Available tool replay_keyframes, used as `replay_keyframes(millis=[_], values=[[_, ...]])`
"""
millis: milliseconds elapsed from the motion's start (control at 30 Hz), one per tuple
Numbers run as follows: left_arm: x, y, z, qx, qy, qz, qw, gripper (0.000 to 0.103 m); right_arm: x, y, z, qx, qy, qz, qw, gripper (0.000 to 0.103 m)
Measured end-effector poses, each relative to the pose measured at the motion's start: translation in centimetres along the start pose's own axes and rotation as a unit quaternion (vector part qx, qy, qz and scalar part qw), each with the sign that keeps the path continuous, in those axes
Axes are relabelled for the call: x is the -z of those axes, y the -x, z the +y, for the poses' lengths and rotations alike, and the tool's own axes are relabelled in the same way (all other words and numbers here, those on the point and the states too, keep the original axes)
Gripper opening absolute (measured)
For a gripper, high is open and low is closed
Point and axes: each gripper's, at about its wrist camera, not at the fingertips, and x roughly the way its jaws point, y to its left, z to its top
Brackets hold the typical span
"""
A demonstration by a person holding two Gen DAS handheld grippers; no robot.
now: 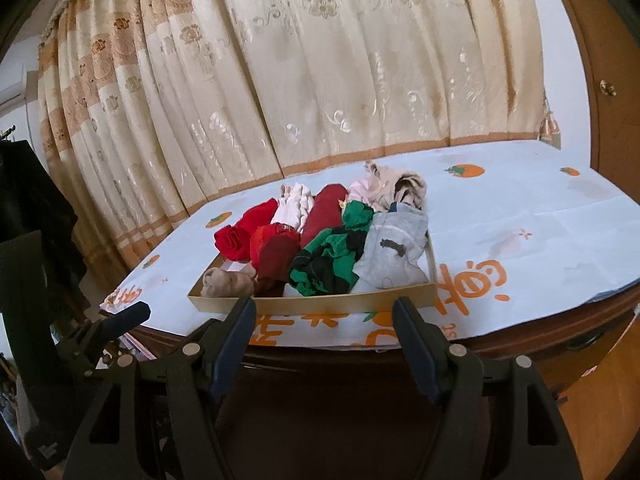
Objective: Take underwear out of drawer
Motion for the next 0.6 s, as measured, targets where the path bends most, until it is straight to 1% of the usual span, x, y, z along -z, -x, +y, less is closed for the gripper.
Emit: replay_keyframes(millis=[100,267,367,467,600], values=[[0.6,1.5,-0.3,-0.013,-0.014,-0.014,0.9997,0.103,0.4,1.2,0.2,0.0,0.002,-0.005,1.0,0.073],[1.2,3.9,-0.7,-0.009,-0.016,-0.03,0.9994,0.103,1.2,3.3,0.7,0.004,0.009,-0.013,1.0,0.073],[1.3,5.3,-0.9,-0.008,-0.016,-0.044,0.9989,0.103,1.6,4.6,0.9,-0.003,0.005,-0.019,1.0,0.073],[1.3,6.5,-1.1,-0.016,-0.018,-0.052,0.9983,0.103,1.7,6.0,1.4,-0.001,0.013,-0.031,0.999,0.073],[1.3,7.9,-1.2,-0.015,-0.018,-0.063,0.9978,0.103,1.7,7.7,2.0,-0.002,0.018,-0.045,0.999,0.073]])
